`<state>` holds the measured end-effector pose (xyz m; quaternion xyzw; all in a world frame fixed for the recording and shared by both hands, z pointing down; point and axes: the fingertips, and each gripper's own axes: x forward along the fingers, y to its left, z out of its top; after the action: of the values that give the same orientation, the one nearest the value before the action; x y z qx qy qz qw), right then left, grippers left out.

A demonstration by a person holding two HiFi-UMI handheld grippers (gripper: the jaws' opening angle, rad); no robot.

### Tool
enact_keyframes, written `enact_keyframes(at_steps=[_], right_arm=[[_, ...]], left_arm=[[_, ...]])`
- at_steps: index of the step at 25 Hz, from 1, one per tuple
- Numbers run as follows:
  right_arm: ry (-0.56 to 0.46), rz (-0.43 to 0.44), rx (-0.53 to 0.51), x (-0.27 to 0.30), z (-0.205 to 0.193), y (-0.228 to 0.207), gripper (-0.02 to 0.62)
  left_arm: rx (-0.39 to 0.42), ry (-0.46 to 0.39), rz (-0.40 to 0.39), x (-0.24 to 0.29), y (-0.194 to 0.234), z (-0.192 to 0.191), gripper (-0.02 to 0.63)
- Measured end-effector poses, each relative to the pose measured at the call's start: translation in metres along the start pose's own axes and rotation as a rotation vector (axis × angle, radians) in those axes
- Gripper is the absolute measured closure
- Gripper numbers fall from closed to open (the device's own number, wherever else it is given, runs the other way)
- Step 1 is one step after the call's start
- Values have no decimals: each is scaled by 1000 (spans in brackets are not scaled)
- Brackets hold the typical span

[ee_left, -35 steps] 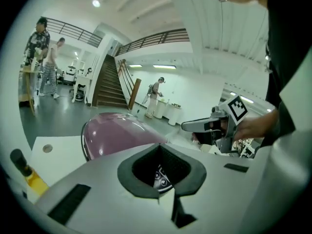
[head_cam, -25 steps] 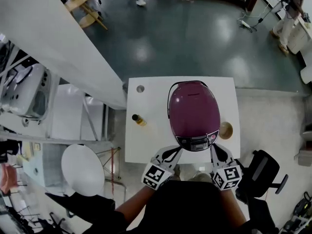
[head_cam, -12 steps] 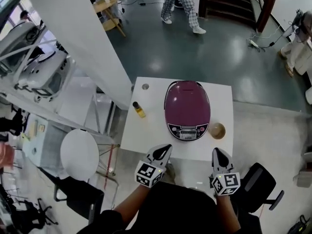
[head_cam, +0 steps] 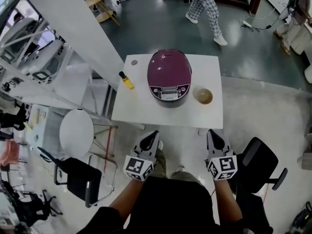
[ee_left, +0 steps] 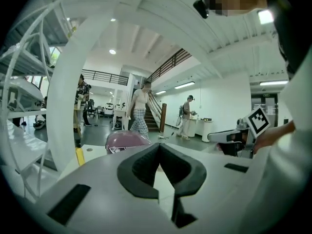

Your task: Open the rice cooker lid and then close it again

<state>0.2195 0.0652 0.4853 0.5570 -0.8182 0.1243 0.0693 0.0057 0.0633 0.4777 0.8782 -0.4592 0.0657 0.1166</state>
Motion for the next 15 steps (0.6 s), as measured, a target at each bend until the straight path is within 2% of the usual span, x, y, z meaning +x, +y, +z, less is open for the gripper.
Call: enact_keyframes(at_steps=[4,8,15], right_arm=[[-18,-17,10,-39,-3,2,595],[-28,-35,-8,-65,2,1,595],[-39,-33,-65,-80,7,13,595]], left_arm=[[40,-12,10,-26,-31,2,603],[44,-29,15,-44,-52,4,604],[54,-84,28,-57,-52,12,604]])
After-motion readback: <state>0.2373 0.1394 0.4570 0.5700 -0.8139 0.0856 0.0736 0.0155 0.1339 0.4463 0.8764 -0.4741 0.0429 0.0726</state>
